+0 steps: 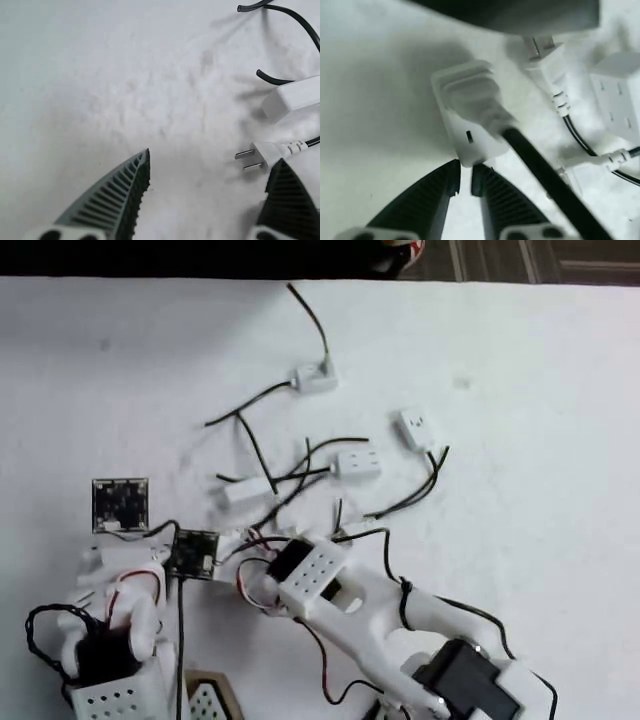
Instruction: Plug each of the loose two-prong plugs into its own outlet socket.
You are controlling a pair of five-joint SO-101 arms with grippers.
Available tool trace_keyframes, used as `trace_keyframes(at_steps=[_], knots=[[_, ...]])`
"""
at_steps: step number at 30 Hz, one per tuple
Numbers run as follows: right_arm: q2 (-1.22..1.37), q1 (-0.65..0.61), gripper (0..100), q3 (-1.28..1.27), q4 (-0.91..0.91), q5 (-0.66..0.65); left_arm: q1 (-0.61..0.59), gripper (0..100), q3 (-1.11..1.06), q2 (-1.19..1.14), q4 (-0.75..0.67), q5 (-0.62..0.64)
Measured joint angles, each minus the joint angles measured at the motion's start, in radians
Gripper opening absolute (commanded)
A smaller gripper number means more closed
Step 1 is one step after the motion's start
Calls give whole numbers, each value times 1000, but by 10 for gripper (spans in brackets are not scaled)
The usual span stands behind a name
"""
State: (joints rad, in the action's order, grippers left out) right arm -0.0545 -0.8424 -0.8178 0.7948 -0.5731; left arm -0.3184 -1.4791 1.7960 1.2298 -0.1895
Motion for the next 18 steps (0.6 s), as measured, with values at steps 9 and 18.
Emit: trace_keyframes(at_steps=[9,18], knots=[[-130,12,21,14,155,0,0,358,2,0,0,0],[-215,35,241,11,190,0,2,358,3,2,0,0]])
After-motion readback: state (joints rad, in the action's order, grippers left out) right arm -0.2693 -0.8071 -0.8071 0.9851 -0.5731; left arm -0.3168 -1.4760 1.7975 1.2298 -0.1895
